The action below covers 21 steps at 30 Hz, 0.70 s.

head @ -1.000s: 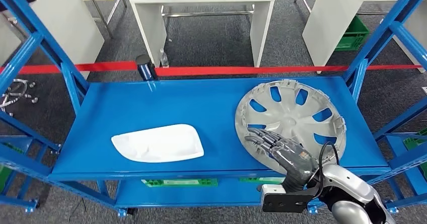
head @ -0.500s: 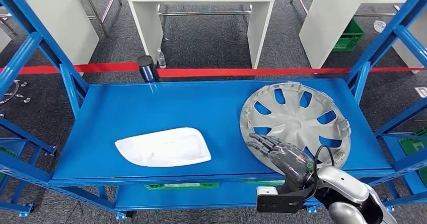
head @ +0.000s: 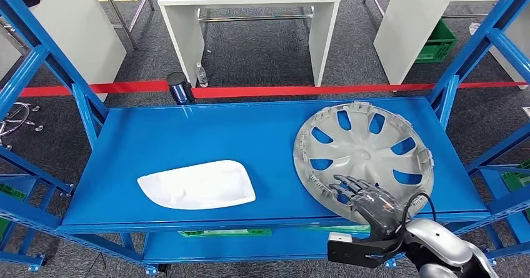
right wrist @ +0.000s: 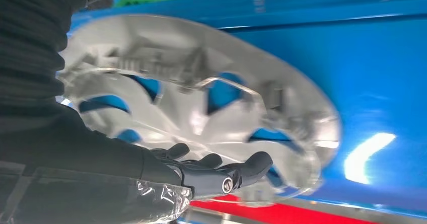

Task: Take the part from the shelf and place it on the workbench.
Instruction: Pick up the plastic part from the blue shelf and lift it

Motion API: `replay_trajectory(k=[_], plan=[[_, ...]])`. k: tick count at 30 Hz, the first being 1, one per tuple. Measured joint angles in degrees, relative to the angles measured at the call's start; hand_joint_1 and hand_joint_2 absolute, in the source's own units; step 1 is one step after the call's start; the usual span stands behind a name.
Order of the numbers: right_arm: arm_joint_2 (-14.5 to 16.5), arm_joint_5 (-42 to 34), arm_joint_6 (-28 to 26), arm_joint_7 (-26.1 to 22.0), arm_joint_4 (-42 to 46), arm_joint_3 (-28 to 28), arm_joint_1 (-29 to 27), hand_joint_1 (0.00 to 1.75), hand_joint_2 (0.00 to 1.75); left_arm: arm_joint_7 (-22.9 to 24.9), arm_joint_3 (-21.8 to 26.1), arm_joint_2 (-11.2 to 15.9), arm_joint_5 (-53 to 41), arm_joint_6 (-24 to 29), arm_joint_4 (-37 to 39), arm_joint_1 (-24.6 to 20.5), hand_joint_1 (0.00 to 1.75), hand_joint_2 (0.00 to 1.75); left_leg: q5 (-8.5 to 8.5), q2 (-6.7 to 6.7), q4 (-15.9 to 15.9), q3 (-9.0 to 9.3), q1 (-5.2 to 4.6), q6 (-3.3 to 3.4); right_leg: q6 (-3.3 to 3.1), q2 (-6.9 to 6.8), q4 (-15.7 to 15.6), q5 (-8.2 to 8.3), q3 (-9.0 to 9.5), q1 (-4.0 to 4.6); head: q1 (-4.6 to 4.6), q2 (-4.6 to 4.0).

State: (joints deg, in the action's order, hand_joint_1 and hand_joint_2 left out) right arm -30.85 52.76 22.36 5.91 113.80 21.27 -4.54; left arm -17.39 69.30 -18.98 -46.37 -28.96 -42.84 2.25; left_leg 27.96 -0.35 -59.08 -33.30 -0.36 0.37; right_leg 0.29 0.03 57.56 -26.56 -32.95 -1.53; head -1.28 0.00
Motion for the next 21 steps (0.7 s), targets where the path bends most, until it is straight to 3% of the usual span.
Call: replay_trajectory(k=[3,4,5,6,9,11,15,16,19,20,21], plan=[[1.25,0.93,0.57,0.22,0.92,-2.13,-2.13,0.00,1.75,-0.60,1.10,0.24,-0.98,-0.26,0.60,-0.52,0.00,0.00,5.08,0.08,-10.25,-4.81,0.47,-0.96,-0.39,0.00,-0.02,-0.11,0.17,-0.03,-0.19,0.00],[1.59,1.08,0.60,0.27,1.02,-2.54,-2.66,0.00,1.75,-0.68,1.33,0.32,-1.08,-0.28,0.82,-0.62,0.00,0.00,6.12,0.09,-13.50,-6.45,0.58,-1.09,-0.43,0.01,-0.01,-0.14,0.19,0.02,-0.18,0.00],[1.89,1.22,0.60,0.33,1.07,-2.86,-3.08,0.00,1.75,-0.73,1.52,0.38,-1.14,-0.28,1.04,-0.69,0.00,0.00,6.12,0.11,-14.97,-7.28,0.63,-1.10,-0.46,0.05,-0.01,-0.17,0.23,0.08,-0.18,0.00],[2.17,1.42,0.58,0.37,1.10,-3.16,-3.39,0.00,1.75,-0.80,1.70,0.42,-1.30,-0.26,1.25,-0.75,0.00,0.00,5.01,0.12,-14.04,-6.94,0.62,-0.98,-0.47,0.14,-0.01,-0.19,0.31,0.14,-0.18,0.00],[2.95,2.02,0.37,0.43,1.16,-4.21,-3.87,0.00,1.75,-1.16,2.24,0.62,-1.83,-0.14,1.73,-1.10,0.00,0.00,-0.39,0.13,-2.68,-1.50,0.27,0.22,-0.43,0.43,-0.05,-0.25,0.55,0.44,-0.16,0.00],[3.36,2.27,0.30,0.46,1.20,-4.89,-4.09,0.00,1.75,-1.37,2.42,0.79,-2.09,-0.05,2.02,-1.38,0.00,0.00,-1.22,0.24,1.35,0.43,-0.14,0.86,-0.16,0.47,-0.08,-0.29,0.47,0.55,-0.15,0.00],[3.89,2.64,0.15,0.62,1.24,-6.07,-4.61,0.00,1.75,-1.54,2.58,0.88,-2.51,0.04,2.52,-1.53,0.00,0.00,-1.79,0.43,2.81,1.32,-0.10,1.63,0.65,0.38,0.79,-0.88,-0.02,0.56,-0.08,0.00],[3.93,2.71,0.10,0.63,1.23,-6.32,-4.66,0.00,1.75,-1.57,2.59,0.89,-2.60,0.06,2.64,-1.57,0.00,0.00,-2.08,0.49,3.27,1.65,0.06,1.88,0.57,0.36,2.87,-1.95,-1.00,0.56,-0.02,0.00],[4.08,2.79,0.04,0.63,1.03,-6.79,-4.96,0.00,1.75,-1.61,2.65,0.91,-2.73,0.08,3.12,-1.64,0.00,0.00,-2.26,0.54,3.50,1.67,0.05,2.20,0.27,0.34,13.79,-6.29,-6.27,0.41,0.07,0.00],[4.16,2.80,0.03,0.63,0.94,-6.85,-5.06,0.00,1.75,-1.61,2.69,0.91,-2.74,0.08,3.29,-1.64,0.00,0.00,-2.23,0.53,3.47,1.66,0.02,2.21,0.53,0.34,15.88,-6.74,-7.33,0.33,0.07,0.00],[4.24,2.82,0.03,0.65,0.86,-6.91,-5.11,0.00,1.75,-1.61,2.75,0.91,-2.75,0.08,3.44,-1.66,0.00,0.00,-2.19,0.50,3.42,1.67,0.03,2.17,1.03,0.32,15.66,-6.25,-7.27,0.21,0.06,0.00]])
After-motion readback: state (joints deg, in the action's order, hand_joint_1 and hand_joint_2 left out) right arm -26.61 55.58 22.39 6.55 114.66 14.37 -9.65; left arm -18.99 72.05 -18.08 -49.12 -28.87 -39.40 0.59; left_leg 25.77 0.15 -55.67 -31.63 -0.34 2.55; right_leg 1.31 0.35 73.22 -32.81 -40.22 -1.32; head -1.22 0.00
